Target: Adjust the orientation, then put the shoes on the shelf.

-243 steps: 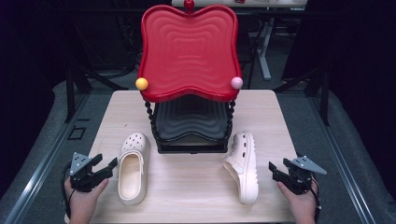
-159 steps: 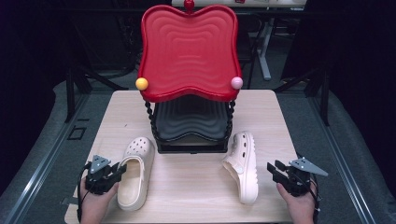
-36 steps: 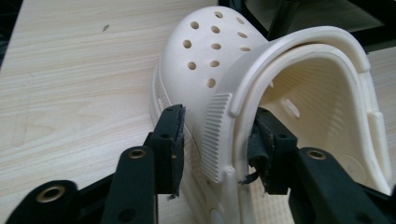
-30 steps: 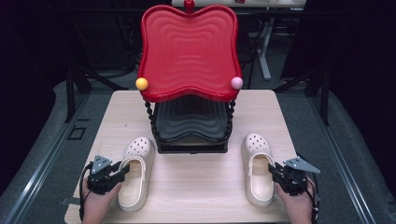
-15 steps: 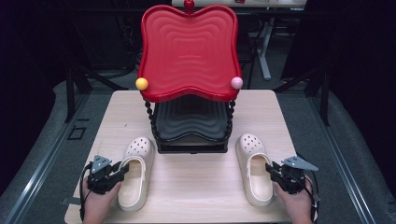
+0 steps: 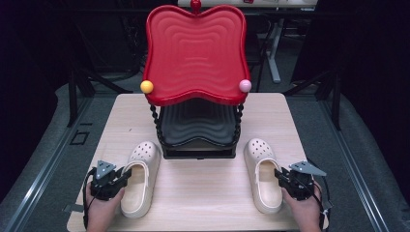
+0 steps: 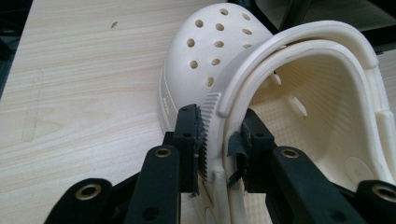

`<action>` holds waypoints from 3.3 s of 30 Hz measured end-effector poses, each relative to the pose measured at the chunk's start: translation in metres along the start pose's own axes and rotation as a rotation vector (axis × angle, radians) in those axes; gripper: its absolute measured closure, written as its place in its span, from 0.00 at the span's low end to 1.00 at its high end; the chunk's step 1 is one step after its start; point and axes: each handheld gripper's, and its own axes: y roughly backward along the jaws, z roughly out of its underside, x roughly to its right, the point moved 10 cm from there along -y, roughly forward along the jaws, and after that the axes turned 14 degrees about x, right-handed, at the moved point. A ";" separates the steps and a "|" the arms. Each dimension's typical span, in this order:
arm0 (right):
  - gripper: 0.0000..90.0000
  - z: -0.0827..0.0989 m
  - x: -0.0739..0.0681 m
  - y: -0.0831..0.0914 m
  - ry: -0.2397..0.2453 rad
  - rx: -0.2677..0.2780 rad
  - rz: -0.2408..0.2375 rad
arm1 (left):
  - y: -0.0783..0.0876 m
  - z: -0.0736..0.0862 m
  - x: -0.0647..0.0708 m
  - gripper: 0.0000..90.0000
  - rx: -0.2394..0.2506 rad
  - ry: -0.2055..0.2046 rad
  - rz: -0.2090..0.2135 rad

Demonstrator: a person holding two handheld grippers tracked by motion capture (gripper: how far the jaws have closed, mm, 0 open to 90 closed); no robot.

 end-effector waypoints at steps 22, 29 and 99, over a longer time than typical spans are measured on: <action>0.84 -0.012 -0.018 0.017 0.012 0.037 -0.029 | 0.017 -0.012 -0.006 0.84 0.031 0.047 -0.005; 0.84 -0.019 -0.025 0.023 -0.002 0.068 -0.034 | 0.027 -0.019 -0.004 0.84 0.056 0.064 0.011; 0.84 -0.113 -0.121 0.036 0.002 0.304 -0.232 | 0.031 -0.105 0.104 0.84 0.230 -0.054 0.238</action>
